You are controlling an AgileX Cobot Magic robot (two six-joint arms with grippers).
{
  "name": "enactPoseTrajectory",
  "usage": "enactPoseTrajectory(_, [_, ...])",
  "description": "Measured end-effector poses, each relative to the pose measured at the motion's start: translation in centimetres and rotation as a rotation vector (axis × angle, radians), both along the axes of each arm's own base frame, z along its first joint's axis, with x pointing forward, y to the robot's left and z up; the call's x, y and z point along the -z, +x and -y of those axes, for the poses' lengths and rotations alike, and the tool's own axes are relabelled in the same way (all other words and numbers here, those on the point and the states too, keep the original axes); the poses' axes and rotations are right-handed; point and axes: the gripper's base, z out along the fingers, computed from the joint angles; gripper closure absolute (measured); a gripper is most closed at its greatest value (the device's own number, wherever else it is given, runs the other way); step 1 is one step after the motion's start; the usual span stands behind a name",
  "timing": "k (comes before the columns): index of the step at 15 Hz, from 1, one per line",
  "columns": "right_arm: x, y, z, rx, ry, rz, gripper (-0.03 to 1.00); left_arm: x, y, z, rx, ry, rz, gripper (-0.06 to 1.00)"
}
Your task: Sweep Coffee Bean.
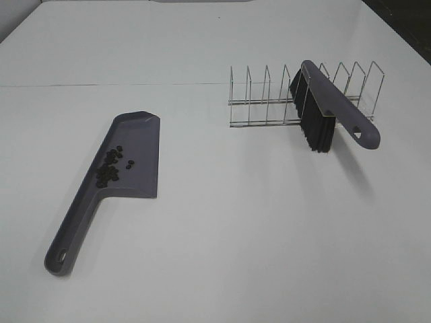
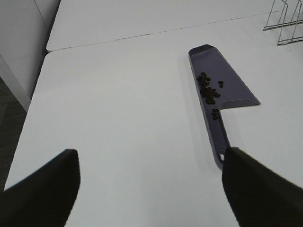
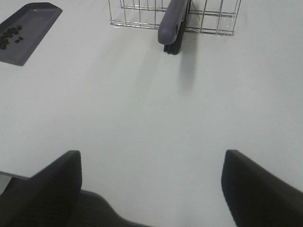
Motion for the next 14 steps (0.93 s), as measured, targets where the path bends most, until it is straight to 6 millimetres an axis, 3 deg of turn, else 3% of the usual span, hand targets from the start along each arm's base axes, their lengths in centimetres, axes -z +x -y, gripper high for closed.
enactPoseTrajectory(14, [0.0, 0.0, 0.0, 0.0, 0.0, 0.0, 0.2, 0.0, 0.0, 0.0, 0.0, 0.0, 0.0, 0.19])
